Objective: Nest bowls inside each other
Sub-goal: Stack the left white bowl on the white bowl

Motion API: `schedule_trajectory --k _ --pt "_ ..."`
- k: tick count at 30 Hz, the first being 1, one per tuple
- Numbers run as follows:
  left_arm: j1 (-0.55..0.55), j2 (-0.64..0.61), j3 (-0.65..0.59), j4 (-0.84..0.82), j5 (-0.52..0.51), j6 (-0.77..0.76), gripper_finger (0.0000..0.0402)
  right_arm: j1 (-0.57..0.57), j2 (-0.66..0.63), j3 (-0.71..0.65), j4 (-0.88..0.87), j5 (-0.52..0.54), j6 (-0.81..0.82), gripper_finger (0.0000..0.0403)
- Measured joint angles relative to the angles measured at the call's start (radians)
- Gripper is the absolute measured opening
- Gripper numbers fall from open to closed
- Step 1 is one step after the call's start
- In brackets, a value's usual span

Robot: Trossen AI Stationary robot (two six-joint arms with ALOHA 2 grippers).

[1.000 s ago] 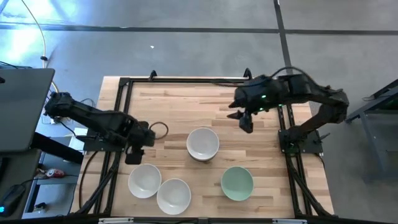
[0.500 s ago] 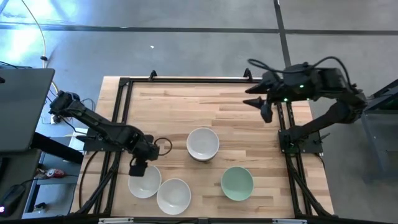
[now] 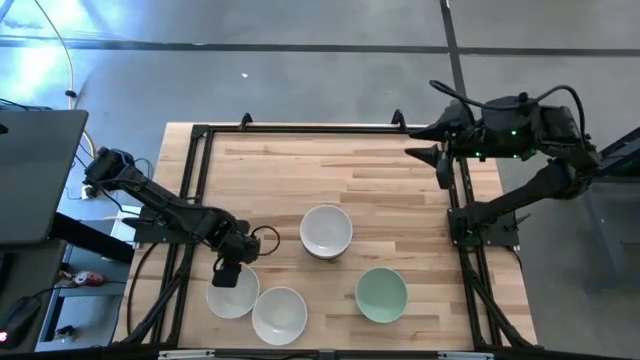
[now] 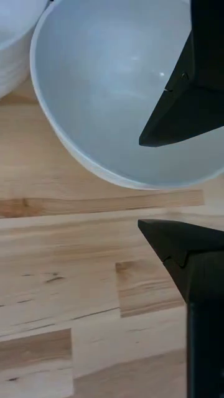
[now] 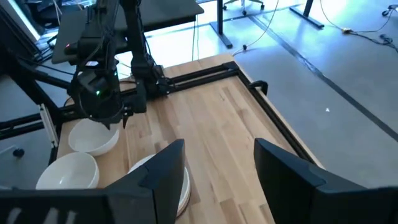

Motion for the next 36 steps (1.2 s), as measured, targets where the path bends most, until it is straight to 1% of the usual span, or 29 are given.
schedule_trajectory --k 6,9,11,14,16,19,20,27,32,36 --pt "0.000 0.069 0.000 0.016 0.001 0.019 0.0187 0.000 0.000 0.000 0.000 0.000 -0.013 0.0186" --pt "0.000 0.091 0.000 0.020 -0.001 0.029 0.0174 0.000 0.000 0.000 0.000 0.000 -0.016 0.0186" --pt "0.000 0.104 0.000 0.020 -0.007 0.029 0.0159 0.000 0.000 0.000 0.000 0.000 -0.018 0.0186" --pt "0.000 0.115 0.000 0.024 -0.010 0.029 0.0121 0.000 0.000 0.000 0.000 0.000 -0.018 0.0186" --pt "0.000 0.115 0.000 0.023 -0.016 0.029 0.0086 0.000 0.000 0.000 0.000 0.000 -0.019 0.0186" --pt "0.000 0.115 0.000 0.023 -0.017 0.029 0.0023 0.000 0.000 0.000 0.000 0.000 -0.019 0.0186" --pt "0.001 0.114 0.000 0.023 -0.016 0.029 0.0012 0.000 0.000 0.000 0.000 0.000 -0.019 0.0186" --pt "0.042 0.114 0.000 0.005 0.004 0.029 0.0004 0.000 0.000 0.000 0.000 0.000 -0.019 0.0186" --pt "0.113 0.108 0.000 -0.038 0.007 0.063 0.0002 0.000 0.000 0.000 0.000 0.000 -0.015 0.0186" --pt "0.198 0.103 0.001 -0.082 0.010 0.116 0.0002 0.000 0.000 0.000 0.000 -0.001 -0.014 0.0186"
